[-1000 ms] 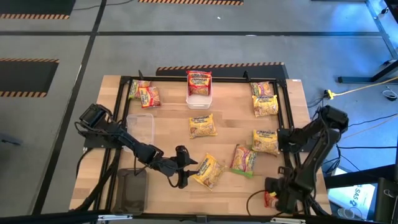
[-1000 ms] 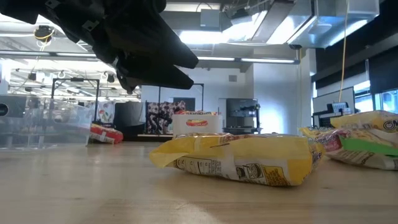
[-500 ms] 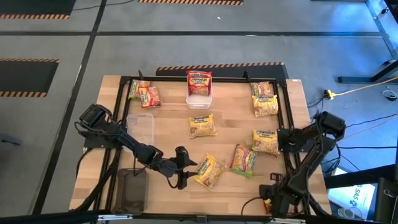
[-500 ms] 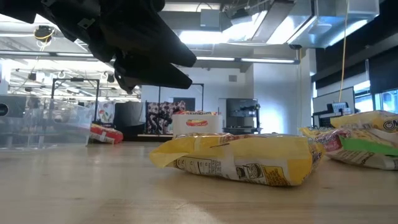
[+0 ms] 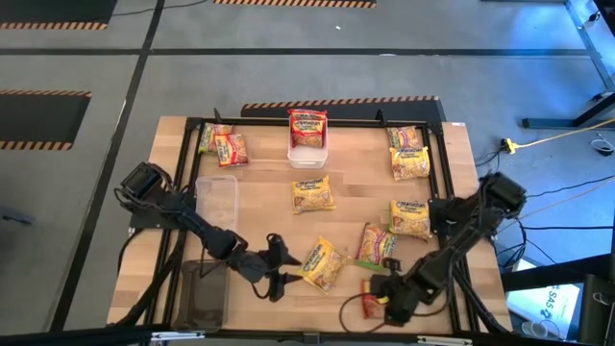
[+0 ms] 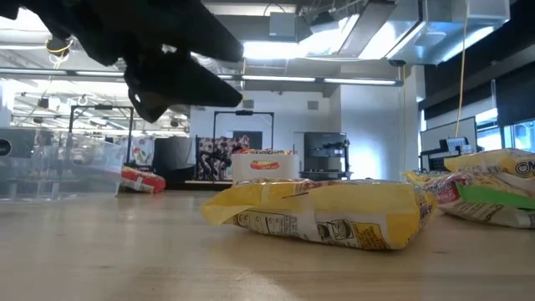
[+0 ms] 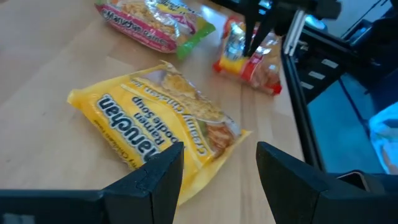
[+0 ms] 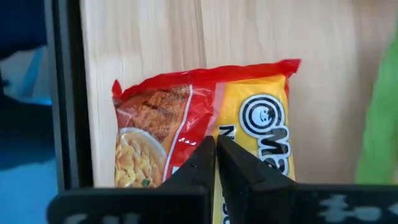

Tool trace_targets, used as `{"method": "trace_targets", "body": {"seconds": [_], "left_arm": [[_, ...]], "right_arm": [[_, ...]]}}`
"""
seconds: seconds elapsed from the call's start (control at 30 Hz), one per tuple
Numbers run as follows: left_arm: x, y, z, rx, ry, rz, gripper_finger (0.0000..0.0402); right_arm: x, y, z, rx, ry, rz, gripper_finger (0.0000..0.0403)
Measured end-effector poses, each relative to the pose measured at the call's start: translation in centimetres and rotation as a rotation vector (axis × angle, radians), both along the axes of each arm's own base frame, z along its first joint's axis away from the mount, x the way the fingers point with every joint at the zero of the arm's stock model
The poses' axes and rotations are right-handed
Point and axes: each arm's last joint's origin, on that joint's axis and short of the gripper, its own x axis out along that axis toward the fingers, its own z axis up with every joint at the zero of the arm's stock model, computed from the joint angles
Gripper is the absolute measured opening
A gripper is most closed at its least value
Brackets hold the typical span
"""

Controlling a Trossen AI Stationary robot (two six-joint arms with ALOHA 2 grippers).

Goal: Sort Maruchan noodles
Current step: Put the red noodle pack into the white bin

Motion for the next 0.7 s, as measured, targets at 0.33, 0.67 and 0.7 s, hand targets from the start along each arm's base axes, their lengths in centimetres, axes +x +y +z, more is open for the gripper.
{"method": "trace_targets", "body": {"seconds": [0.33,0.67,0.7], "left_arm": [[1.7,-2.5,0.4,0.013,-0.027,-0.050,0.0196],[6.8,-5.9,1.4,0.102,-0.062,-0.122,0.0196],[7.2,-6.1,1.3,0.125,-0.056,-0.127,0.0196]], "right_arm": [[4.7,-1.7,-0.8,-0.034,-0.169,0.060,0.0017],[-3.7,1.5,5.7,0.106,-0.205,-0.120,0.0017],[-4.6,1.8,6.0,0.126,-0.223,-0.168,0.0017]]}}
